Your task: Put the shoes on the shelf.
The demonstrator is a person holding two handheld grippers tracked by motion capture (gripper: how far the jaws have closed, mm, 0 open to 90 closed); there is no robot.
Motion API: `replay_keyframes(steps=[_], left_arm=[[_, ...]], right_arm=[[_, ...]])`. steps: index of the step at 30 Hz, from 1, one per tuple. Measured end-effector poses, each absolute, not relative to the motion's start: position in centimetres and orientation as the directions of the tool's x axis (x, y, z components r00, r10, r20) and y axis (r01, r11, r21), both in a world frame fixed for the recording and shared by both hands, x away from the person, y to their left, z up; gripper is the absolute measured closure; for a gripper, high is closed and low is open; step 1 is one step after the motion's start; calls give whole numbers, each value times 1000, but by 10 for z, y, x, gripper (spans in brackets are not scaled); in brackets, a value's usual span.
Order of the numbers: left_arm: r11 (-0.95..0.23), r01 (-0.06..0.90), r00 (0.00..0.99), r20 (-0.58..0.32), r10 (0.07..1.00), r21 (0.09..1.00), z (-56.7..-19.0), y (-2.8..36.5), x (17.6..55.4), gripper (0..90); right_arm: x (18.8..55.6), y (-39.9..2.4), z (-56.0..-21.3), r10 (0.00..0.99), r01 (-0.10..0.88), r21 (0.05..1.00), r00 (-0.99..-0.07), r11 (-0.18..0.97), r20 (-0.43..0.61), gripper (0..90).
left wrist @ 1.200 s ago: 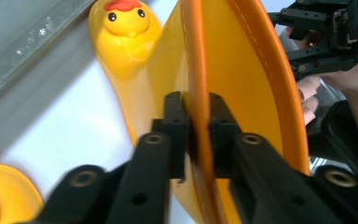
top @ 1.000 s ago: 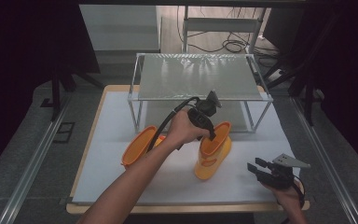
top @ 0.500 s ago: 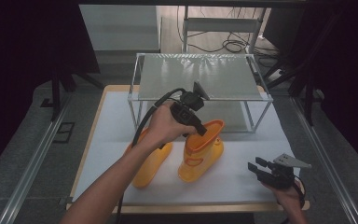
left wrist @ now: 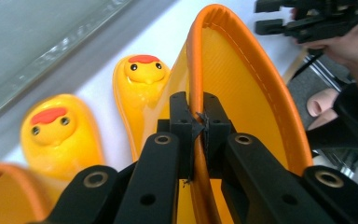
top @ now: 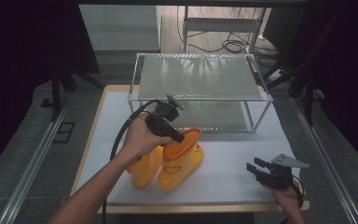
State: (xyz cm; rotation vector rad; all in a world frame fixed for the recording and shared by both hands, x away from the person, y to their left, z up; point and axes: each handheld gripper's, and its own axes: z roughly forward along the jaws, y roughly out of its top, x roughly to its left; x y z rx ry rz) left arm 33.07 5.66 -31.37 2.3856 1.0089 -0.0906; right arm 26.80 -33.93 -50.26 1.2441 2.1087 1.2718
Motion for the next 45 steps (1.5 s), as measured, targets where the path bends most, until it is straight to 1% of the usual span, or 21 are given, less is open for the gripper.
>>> replay_keyframes(steps=[4, 11, 13, 15, 22, 26, 28, 37, 45], left_arm=[[-556, 695, 700, -253, 668, 456, -324, 70, 329, 861], [-508, 725, 670, -303, 678, 465, -339, 97, 320, 856], [-509, 719, 673, -292, 680, 473, -341, 103, 318, 853], [-531, 704, 684, -250, 685, 472, -342, 105, 315, 849], [-552, 678, 711, -245, 659, 485, -337, 99, 309, 740], [-537, 678, 710, -259, 655, 501, -330, 100, 309, 672], [-521, 682, 707, -283, 648, 513, -326, 101, 309, 634], [-490, 690, 698, -312, 644, 532, -312, 112, 309, 567], [-482, 692, 695, -313, 648, 538, -306, 124, 306, 523]], right_arm=[[268, -339, -503, 837, 493, 846, -536, 201, 114, 526], [268, -338, -504, 836, 494, 845, -537, 204, 113, 526], [268, -338, -504, 836, 497, 844, -536, 200, 117, 526], [268, -337, -505, 835, 498, 843, -538, 204, 116, 526], [268, -337, -504, 834, 497, 843, -540, 207, 113, 525], [268, -339, -504, 835, 493, 846, -538, 204, 113, 525], [268, -339, -503, 837, 497, 844, -536, 202, 115, 525], [269, -340, -504, 836, 497, 844, -536, 204, 113, 523], [268, -339, -504, 837, 501, 841, -534, 203, 116, 521]])
